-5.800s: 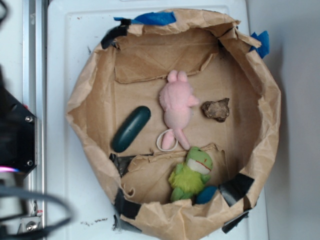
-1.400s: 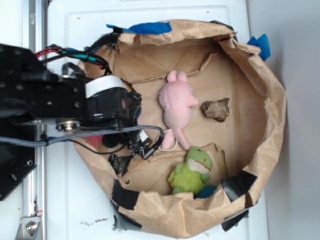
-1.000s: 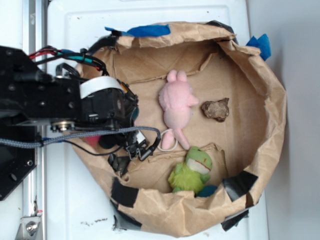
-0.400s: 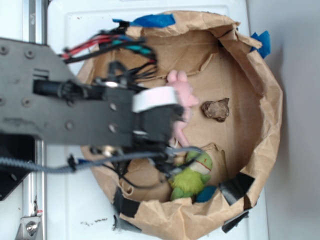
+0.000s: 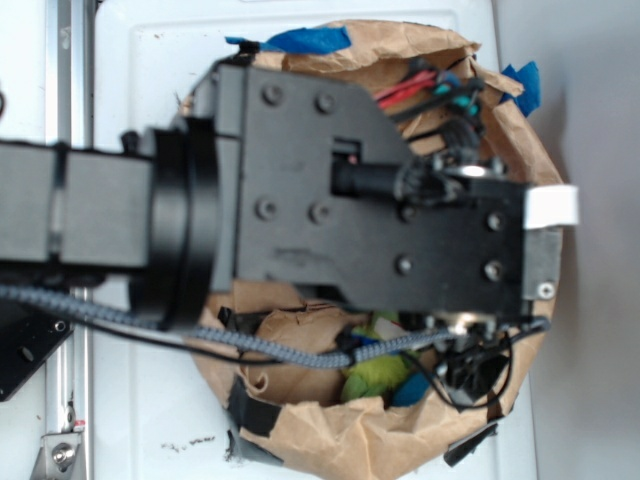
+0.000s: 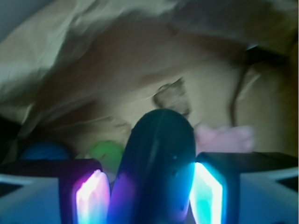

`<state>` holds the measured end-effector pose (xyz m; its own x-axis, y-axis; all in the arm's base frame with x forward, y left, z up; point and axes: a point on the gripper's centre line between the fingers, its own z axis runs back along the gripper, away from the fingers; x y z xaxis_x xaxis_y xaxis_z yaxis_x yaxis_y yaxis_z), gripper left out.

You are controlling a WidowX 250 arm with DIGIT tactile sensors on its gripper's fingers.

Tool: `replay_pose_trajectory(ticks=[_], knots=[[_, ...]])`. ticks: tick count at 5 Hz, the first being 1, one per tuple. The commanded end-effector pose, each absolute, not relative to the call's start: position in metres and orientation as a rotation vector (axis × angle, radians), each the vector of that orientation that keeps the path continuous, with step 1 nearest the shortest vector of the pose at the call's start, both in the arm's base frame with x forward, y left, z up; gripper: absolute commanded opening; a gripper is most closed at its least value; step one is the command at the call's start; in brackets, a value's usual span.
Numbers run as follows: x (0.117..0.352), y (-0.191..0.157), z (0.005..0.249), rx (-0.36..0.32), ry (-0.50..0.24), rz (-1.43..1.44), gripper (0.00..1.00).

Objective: Grab the plastic pickle.

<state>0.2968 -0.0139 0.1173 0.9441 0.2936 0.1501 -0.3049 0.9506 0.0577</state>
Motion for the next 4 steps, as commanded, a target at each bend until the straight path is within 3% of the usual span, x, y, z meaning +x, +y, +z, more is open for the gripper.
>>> replay_pose_trajectory(ticks=[1,3,4], knots=[[0.289,0.006,0.143,-0.038,-0.196,0.233,0.0],[0.274,0.011,0.159,-0.1,-0.185,0.236,0.0],[0.274,0.007,0.152,-0.065,-0.187,0.253,0.0]])
